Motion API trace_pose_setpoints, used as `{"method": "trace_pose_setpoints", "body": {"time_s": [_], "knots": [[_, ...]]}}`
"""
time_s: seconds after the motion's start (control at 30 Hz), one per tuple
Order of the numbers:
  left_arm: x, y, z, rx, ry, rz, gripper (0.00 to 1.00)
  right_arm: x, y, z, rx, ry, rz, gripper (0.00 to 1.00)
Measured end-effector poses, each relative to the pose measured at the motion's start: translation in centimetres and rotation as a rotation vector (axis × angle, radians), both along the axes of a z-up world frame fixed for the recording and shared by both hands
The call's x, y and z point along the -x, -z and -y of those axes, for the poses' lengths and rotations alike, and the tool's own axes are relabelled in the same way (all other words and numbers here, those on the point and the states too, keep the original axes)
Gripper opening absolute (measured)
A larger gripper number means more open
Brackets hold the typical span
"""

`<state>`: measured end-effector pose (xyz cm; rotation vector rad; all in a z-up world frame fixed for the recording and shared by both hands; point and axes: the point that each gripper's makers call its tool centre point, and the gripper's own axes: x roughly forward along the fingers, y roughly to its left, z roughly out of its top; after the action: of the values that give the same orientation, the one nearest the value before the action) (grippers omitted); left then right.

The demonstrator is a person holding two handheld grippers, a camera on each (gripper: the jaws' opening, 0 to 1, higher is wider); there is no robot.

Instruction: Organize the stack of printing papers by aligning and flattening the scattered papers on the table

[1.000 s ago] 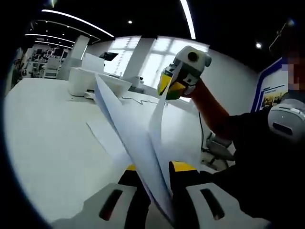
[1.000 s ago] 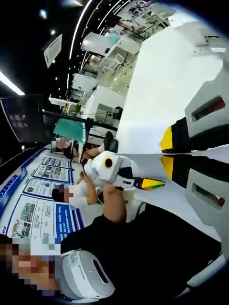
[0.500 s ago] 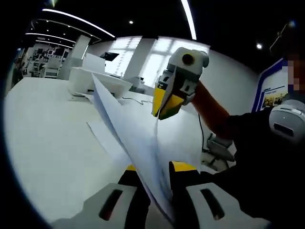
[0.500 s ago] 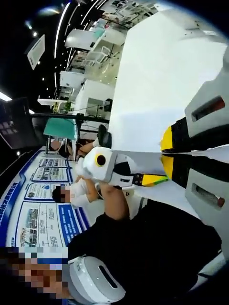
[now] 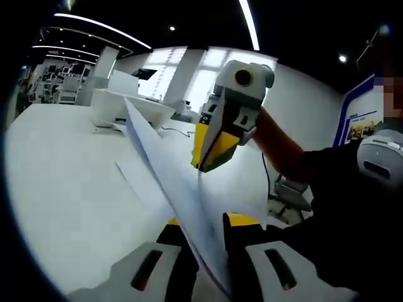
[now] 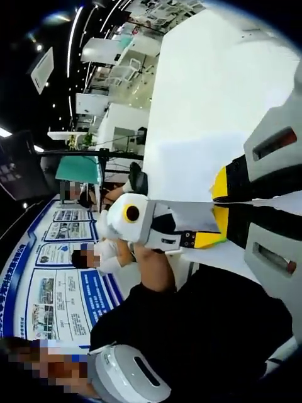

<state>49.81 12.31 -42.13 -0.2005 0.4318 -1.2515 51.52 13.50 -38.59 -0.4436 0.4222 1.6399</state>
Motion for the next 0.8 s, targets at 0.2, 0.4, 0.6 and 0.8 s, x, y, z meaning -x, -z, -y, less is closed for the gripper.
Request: {"method": "trace_pose_setpoints", "body": {"time_s": [0.2, 0.4, 0.6, 0.8], "knots": [[-0.14, 0.10, -0.04, -0.003, -0.004, 0.000, 0.18, -0.03, -0.07, -0.44, -0.015, 0.006, -0.007, 0.00], [-0.16, 0.23, -0.09, -0.006, -0.007, -0.001, 0.17, -0.21, 0.20, -0.58, -0.023, 0.013, -0.020, 0.00], [-0.23, 0.30, -0.17, -0.009, -0.010, 0.002, 0.14, -0.32, 0.40, -0.68, -0.028, 0.020, -0.030, 0.00], [-0.46, 0.39, -0.33, -0.018, -0.028, 0.019, 0.08, -0.34, 0.33, -0.84, -0.041, 0.018, -0.005, 0.00]]}}
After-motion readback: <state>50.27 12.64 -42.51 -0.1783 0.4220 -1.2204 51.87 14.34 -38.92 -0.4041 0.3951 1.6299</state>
